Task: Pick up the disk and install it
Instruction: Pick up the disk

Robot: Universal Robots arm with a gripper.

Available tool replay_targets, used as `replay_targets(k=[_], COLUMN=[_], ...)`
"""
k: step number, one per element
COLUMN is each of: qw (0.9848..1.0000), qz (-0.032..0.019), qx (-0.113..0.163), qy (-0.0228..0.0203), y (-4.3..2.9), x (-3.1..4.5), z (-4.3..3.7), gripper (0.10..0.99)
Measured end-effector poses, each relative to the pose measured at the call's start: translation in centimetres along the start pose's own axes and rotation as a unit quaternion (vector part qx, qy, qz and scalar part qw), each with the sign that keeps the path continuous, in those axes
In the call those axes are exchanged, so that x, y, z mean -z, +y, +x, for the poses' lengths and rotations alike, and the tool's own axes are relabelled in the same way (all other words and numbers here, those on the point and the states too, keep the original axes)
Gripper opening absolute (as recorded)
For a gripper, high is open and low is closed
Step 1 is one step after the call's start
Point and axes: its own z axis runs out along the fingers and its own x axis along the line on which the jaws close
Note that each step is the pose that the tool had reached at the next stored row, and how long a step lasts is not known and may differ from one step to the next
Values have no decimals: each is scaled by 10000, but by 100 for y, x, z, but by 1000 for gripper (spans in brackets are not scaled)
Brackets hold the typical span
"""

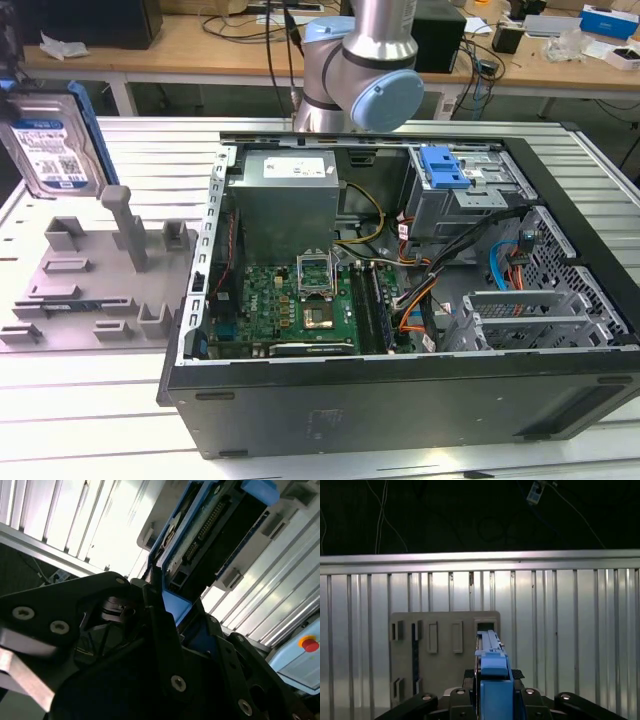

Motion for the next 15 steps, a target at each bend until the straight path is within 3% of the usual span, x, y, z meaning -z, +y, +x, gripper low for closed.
replay_targets(k=[1,7,13,15], qw=[10000,10000,10000,10000], qz=[0,0,1,0], qx=[0,0,0,0], qy=[0,0,0,0], y=[0,0,0,0], x=[106,455,739,899], z=[3,12,19,24], gripper=[365,365,365,365])
